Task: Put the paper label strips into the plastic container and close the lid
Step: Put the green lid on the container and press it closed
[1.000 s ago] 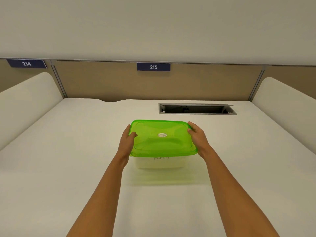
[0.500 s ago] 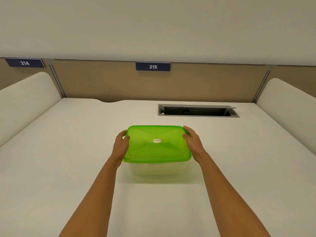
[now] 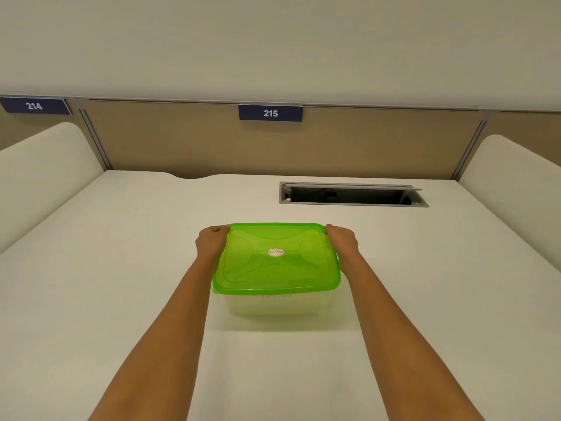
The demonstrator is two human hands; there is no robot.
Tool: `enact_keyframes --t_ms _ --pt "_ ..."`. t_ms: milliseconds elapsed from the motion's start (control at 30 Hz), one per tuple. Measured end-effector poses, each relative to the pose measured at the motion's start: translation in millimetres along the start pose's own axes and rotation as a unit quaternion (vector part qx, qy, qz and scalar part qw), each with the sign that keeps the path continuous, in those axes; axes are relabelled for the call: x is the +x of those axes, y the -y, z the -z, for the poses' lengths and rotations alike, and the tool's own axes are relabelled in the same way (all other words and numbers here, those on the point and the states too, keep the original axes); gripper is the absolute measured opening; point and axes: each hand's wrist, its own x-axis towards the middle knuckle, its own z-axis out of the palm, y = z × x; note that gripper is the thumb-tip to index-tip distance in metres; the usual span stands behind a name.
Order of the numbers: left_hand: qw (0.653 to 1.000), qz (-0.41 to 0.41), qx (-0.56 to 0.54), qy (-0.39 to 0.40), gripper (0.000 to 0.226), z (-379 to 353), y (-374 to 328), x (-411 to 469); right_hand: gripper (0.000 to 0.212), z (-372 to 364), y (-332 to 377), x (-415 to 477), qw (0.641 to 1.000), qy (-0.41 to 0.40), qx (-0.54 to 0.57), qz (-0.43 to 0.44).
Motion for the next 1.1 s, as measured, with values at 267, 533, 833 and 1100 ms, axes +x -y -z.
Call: enact_keyframes --t_ms 267,533,833,1100 --pt "0.999 0.004 -0.023 -0.044 0.035 -5 -7 4 0.04 1 -2 1 0.998 -0.017 -0.043 0.04" --pt "0.999 0.017 -0.015 -0.047 0.037 -7 -10 8 0.039 -1 0 6 0.996 -0.037 -0.057 0.05" --pt "0.999 0.019 -0.013 -0.043 0.036 -7 -8 9 0.046 -3 0 14 0.996 -0.018 -0.087 -0.007" --pt "0.999 0.029 -0.015 -0.036 0.037 -5 -6 14 0.051 -3 2 19 0.995 -0.015 -0.085 -0.044"
